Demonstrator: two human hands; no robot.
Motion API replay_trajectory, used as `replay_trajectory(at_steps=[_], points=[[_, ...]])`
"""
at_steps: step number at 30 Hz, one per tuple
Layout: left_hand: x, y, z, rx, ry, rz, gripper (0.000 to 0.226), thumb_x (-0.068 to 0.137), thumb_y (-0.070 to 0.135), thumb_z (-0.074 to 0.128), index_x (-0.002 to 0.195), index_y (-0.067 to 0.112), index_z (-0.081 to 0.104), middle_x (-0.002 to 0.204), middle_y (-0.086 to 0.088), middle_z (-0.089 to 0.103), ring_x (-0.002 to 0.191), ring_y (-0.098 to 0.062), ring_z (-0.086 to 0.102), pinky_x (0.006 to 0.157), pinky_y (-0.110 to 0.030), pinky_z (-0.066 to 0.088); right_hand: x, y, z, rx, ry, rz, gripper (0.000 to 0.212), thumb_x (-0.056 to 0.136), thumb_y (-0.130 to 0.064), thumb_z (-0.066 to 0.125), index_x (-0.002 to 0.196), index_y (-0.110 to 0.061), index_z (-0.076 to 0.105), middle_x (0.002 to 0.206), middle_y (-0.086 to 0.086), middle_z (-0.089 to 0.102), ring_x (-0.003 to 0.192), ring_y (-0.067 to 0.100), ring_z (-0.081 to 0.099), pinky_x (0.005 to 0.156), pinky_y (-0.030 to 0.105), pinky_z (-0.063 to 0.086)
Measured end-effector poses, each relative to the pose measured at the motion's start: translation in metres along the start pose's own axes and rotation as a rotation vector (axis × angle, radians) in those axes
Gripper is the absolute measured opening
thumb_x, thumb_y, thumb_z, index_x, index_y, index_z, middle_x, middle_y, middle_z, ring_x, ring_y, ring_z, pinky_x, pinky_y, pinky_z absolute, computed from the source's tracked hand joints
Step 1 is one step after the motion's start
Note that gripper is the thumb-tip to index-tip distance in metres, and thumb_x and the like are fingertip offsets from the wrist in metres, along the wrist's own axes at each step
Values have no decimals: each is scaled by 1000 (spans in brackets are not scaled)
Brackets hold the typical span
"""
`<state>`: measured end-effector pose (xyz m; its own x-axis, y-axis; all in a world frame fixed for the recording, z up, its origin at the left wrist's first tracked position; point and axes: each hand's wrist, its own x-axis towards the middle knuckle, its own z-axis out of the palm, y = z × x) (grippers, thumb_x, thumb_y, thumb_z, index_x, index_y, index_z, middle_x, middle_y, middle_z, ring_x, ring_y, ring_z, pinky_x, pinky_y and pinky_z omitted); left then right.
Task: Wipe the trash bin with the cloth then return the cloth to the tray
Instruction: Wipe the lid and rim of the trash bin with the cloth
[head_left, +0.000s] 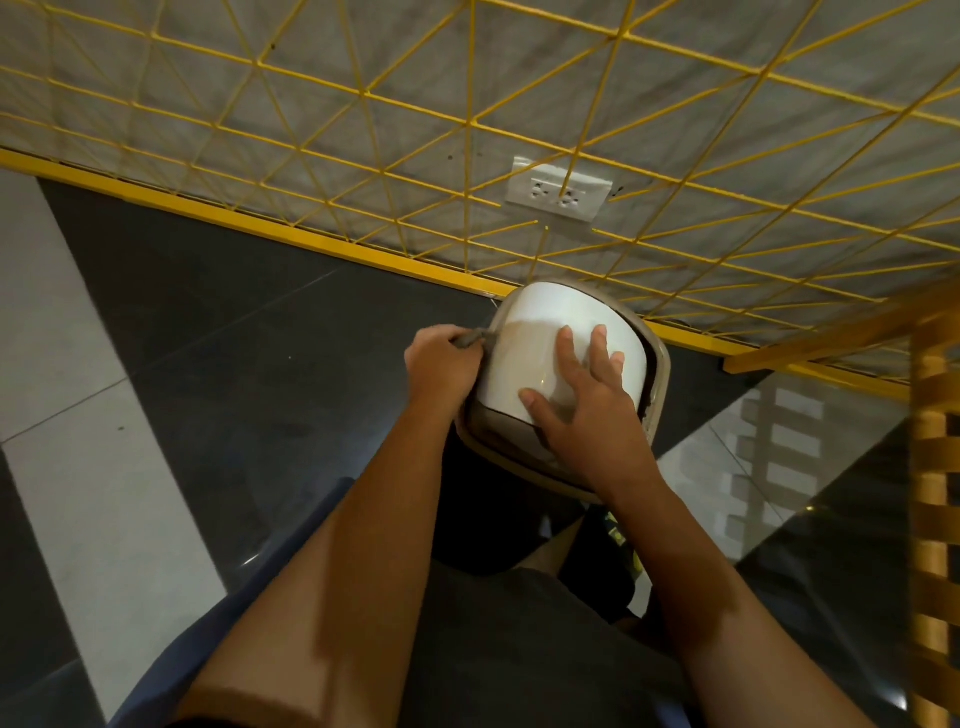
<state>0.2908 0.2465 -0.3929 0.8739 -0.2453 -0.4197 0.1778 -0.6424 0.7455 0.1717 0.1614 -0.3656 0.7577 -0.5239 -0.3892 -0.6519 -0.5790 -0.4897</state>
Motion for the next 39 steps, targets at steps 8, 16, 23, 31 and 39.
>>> replay_trajectory(at_steps=[8,16,23,31,39], points=[[1,-17,-13,-13,-90,15,9,78,22,69,83,17,74,68,9,63,67,-5,58,55,-14,42,-2,-2,-3,18,3,-7,72,91,-44,47,147,-29,4,156,3,-13,143,32,-8,114,48,13],[8,-4,-7,28,-99,37,13,82,15,64,90,11,73,76,2,63,64,-6,53,59,-17,41,-3,-3,-5,25,8,-15,71,90,-43,48,146,-30,6,156,3,-11,143,32,-5,114,45,16],[6,-2,-11,-130,-143,54,9,78,16,68,87,16,72,77,3,65,70,-4,57,58,-16,45,-3,-4,-5,10,28,-6,72,89,-43,51,146,-30,10,157,4,-8,143,33,1,113,44,21],[8,-6,-13,-35,-176,13,13,83,17,65,92,10,72,82,0,64,65,-3,52,53,-10,39,-5,-7,-8,8,32,-9,70,88,-42,53,146,-28,15,157,6,-3,143,35,1,111,46,23],[10,8,-7,-52,-142,31,15,85,13,61,93,7,72,93,-12,70,85,-19,61,67,-25,41,-4,-8,-9,-26,19,-9,70,88,-43,51,146,-28,15,157,8,-2,143,32,0,111,45,24]])
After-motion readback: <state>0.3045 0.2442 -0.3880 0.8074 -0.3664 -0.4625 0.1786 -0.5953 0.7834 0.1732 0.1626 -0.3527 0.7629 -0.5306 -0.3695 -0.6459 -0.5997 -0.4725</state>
